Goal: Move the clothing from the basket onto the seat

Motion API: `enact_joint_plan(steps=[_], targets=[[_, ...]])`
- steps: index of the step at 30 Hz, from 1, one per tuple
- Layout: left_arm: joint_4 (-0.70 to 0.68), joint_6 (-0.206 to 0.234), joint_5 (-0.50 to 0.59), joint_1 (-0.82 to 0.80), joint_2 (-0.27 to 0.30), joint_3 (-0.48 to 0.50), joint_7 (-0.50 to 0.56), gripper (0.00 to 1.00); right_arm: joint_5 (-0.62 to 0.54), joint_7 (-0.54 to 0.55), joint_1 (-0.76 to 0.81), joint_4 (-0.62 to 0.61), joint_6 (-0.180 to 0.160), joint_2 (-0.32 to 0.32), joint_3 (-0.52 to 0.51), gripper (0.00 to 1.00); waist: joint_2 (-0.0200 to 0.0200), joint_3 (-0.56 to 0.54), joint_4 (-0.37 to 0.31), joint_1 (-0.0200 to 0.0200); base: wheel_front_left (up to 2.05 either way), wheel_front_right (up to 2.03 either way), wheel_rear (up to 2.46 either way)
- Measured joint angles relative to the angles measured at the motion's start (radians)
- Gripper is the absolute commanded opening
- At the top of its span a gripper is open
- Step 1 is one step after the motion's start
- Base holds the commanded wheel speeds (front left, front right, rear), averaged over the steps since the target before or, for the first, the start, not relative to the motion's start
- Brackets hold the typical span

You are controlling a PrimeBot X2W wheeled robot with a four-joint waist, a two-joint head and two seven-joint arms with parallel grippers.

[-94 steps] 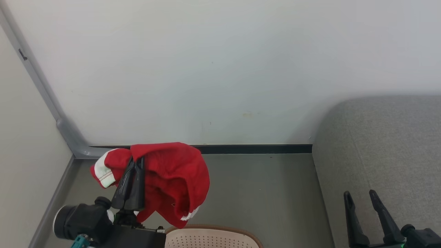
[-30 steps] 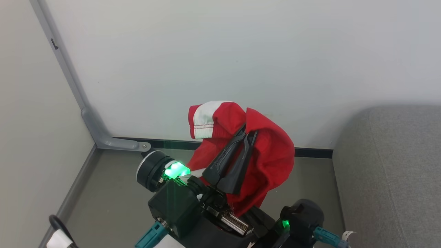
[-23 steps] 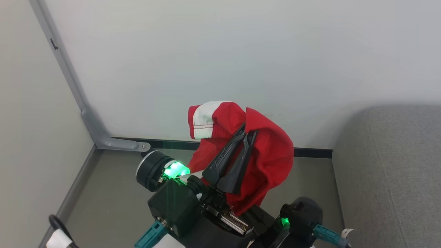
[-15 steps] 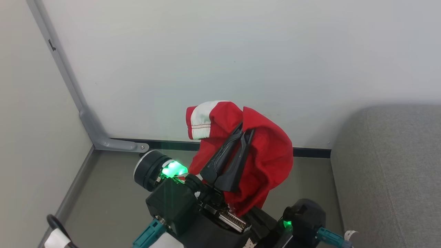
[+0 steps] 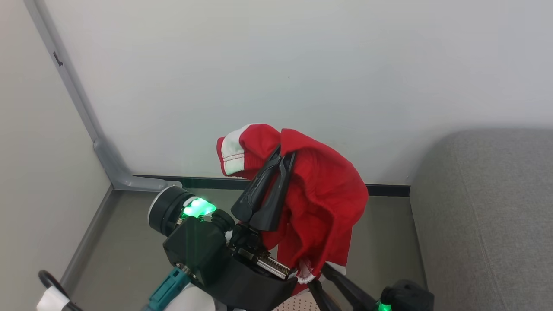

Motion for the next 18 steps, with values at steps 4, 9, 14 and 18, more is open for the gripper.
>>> enact_joint_plan(steps=[4,9,14,18], targets=[[-0.002,0.007,0.0,0.004,0.007,0.011,0.002,0.0,0.001,-0.007,0.026,-0.016,-0.013,-0.02,-0.025,1.0,0.0,0.002,-0.007,0.0,0.0,0.0,0.0],[-0.006,0.009,0.001,0.01,0.016,0.024,0.002,0.0,0.01,-0.015,0.061,-0.044,-0.046,-0.053,-0.078,1.0,0.0,0.005,-0.017,0.0,0.0,0.0,0.0],[-0.011,0.016,0.003,0.03,0.035,0.043,0.006,0.0,0.017,-0.023,0.089,-0.063,-0.093,-0.087,-0.159,1.0,0.0,0.006,-0.032,0.0,0.0,0.0,0.0],[-0.013,0.017,0.009,0.047,0.04,0.046,0.011,0.0,0.022,-0.027,0.117,-0.072,-0.149,-0.138,-0.264,1.0,0.0,0.005,-0.05,0.0,0.0,0.0,0.0]])
